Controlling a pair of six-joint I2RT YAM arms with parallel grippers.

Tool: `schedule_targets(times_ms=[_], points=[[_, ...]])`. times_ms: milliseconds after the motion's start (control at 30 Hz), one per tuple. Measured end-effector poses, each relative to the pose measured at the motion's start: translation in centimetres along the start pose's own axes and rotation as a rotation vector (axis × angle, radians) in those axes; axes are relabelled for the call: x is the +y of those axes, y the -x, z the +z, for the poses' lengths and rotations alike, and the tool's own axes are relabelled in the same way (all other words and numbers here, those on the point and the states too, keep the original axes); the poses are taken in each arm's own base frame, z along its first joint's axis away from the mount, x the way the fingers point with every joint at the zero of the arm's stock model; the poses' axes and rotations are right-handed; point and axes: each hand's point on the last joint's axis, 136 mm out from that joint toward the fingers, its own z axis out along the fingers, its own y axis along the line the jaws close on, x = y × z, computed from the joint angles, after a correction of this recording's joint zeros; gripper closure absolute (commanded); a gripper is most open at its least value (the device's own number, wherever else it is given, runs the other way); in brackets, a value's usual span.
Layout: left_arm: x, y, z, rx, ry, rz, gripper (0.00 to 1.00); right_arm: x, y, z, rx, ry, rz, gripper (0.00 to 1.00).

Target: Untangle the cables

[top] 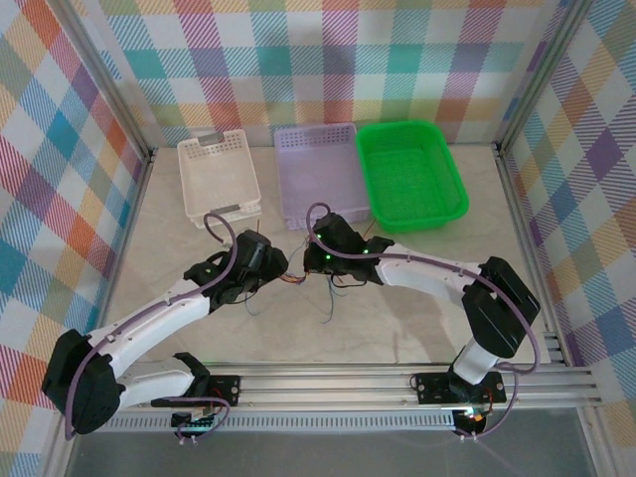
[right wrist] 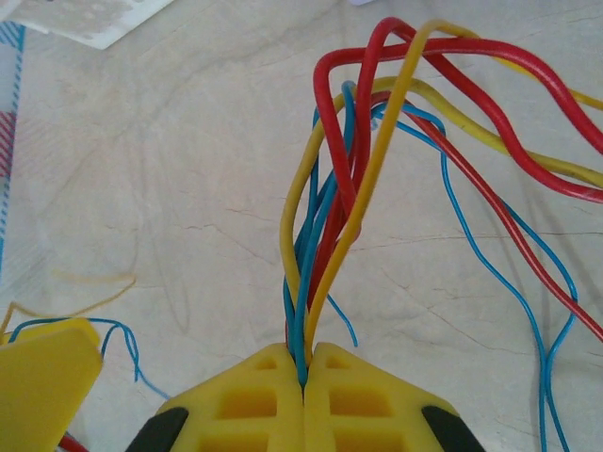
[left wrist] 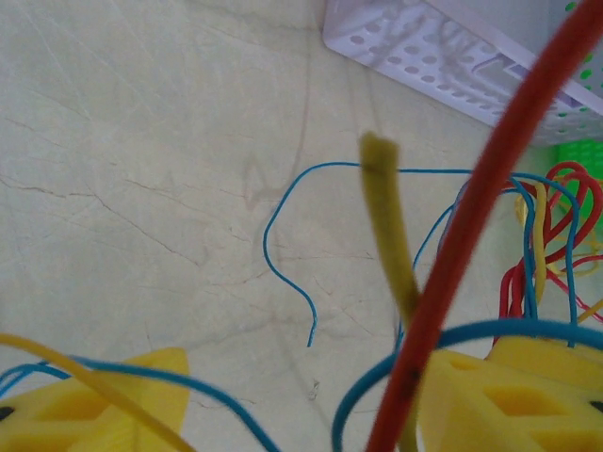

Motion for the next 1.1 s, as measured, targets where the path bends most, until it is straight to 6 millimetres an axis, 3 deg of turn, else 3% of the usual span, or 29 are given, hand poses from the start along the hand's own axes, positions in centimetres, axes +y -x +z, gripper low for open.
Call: schedule_targets(times_ms=[300,433,700,900,1100], points=[[-0.3,0.1,0.2,-0.006,-0.013,-0.023,0.76,0.5,-0.5,0.0,0.007,0.035,-0.007,1.0],[-0.7,0.3,0.2,-0.011,-0.026,-0.03,1.0,0.8,-0.6,0.1,0.011,0.049,-0.008,1.0],[-1.0,0.6,-0.2,-0.023,-0.044,0.018,1.0,0.8,-0.7,-1.0,-0.003,0.064,-0.017,1.0],[-2.7,1.7,-1.7,-0.041,-0.084,0.139,1.0,2.2,0.6,-4.4,-0.066,0.102,-0.07,0.63],[-4.8,2.4,-2.3,-0.015,-0.097,0.259,1.0,2.3,1.9,-8.0,-0.134,0.127,-0.087,0.55]])
